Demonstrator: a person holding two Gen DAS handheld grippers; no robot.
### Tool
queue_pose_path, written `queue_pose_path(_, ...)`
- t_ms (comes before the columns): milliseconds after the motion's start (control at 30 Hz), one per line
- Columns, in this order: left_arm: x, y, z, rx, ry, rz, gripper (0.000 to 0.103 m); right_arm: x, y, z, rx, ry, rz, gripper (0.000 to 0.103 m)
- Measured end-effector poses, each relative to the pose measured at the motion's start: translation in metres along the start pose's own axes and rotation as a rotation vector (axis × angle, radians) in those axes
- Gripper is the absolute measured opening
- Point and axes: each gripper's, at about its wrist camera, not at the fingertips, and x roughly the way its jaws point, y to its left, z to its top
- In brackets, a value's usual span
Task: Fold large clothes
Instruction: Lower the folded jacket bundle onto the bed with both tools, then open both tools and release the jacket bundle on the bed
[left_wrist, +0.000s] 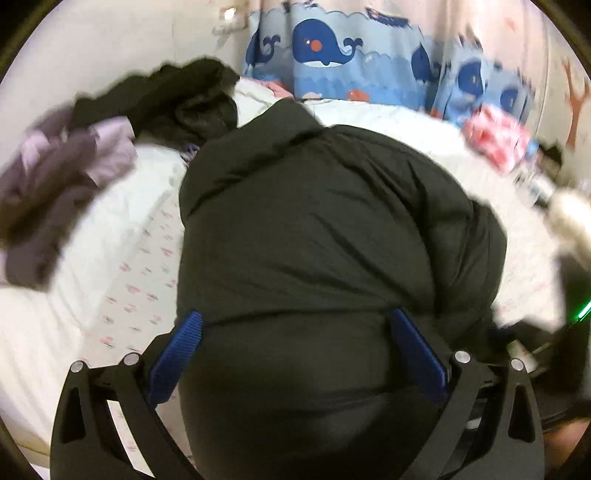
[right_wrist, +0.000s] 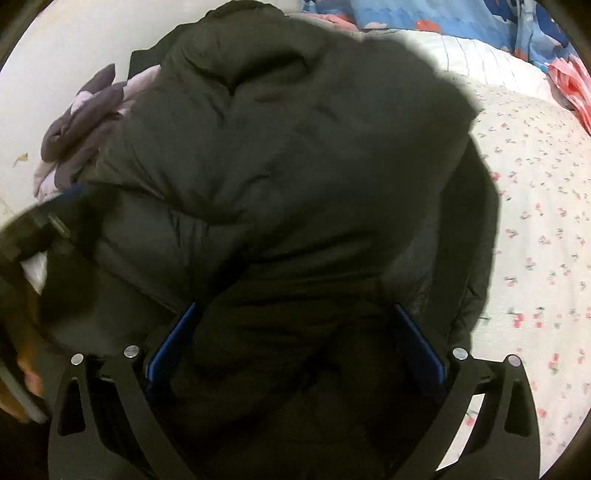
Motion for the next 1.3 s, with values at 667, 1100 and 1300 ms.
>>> queue_pose_path(667, -0.033, -0.01, -0.011, -0.004, -0.083, -0.037, 0.097, -0.047, 0.01, 0.005, 0.005, -0.238, -0.095, 0.097)
queue_pose_path(1100, -0.049, -0.015, -0.017, 0.014, -0.123, -0.038, 0.097, -0.051, -0.014, -0.003, 0.03, -0.205, -0.079, 0.097)
queue_pose_path(1300, -0.051, -0.018, -0.019, 0.018, -0.124, -0.04, 0.097, -0.053, -0.008, 0.046, 0.015, -0.26, -0.121, 0.097)
